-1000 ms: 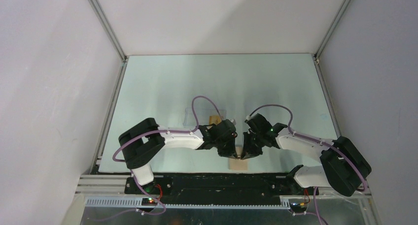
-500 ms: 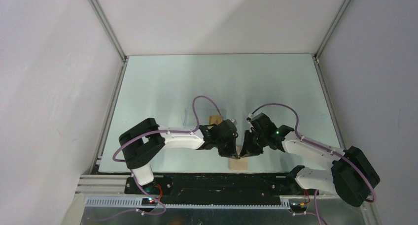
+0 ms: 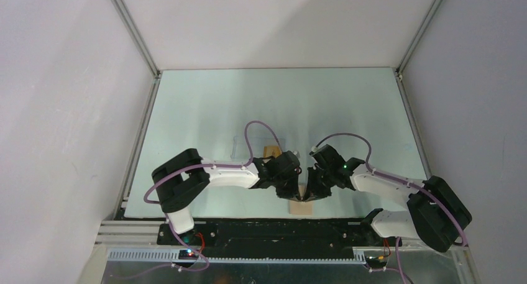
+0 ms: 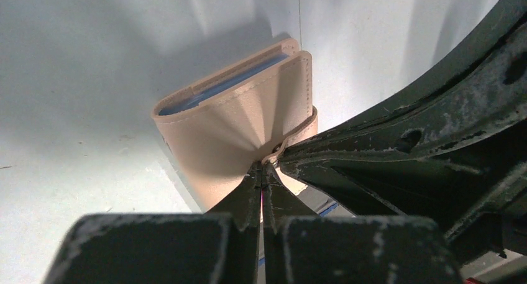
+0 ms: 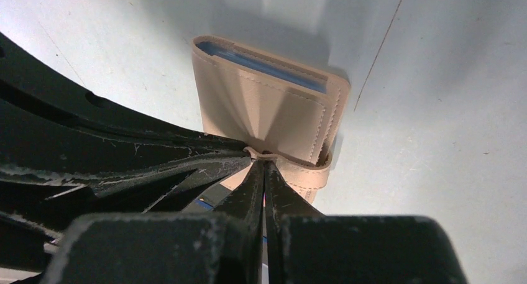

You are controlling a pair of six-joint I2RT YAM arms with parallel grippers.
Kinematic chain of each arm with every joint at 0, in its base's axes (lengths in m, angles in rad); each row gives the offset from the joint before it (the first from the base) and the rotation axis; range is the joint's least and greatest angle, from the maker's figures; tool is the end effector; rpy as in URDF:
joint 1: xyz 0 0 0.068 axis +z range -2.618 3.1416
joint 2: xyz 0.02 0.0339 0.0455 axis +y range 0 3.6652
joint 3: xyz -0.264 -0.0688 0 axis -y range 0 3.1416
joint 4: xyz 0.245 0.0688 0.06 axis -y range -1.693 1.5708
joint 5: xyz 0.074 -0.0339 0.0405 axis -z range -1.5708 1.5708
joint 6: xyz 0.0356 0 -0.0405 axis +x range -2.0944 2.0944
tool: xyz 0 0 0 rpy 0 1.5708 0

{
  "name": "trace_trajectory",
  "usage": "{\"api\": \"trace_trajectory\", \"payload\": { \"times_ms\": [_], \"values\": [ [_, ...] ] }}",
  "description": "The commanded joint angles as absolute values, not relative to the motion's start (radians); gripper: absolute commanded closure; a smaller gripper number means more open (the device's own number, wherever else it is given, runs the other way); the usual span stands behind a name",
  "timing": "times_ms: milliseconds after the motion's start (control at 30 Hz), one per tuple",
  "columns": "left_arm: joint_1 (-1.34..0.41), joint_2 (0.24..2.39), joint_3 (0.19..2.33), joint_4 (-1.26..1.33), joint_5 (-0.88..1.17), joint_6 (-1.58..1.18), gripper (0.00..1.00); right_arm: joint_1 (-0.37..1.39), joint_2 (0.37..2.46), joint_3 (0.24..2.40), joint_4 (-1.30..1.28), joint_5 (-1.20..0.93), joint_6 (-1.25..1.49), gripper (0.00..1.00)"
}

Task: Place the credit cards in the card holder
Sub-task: Close the card holder at the center of the board.

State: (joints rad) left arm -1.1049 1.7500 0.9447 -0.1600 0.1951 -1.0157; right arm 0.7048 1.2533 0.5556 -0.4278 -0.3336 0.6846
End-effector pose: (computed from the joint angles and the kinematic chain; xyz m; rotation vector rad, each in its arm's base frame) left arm 0.1475 -0.3087 0.1486 0.2155 2.8621 -0.9190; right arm 0.1526 0.1451 0.1557 -0.1401 2.9037 0.7968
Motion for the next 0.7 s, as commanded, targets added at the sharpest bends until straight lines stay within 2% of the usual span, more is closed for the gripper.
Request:
{"api": "trace_trajectory", "payload": {
  "times_ms": [0,667],
  "values": [
    [-1.115,1.773,0.977,-0.169,0.192,-0.991,1.00,0.708,1.284,0.555,-0.400,-0.298,0.675,1.00],
    [-1.115,1.803,0.996,-0.169,0.201,-0.989,1.00,0.790,1.494,0.556,-0.514,-0.027,0.700,1.00]
  ]
}}
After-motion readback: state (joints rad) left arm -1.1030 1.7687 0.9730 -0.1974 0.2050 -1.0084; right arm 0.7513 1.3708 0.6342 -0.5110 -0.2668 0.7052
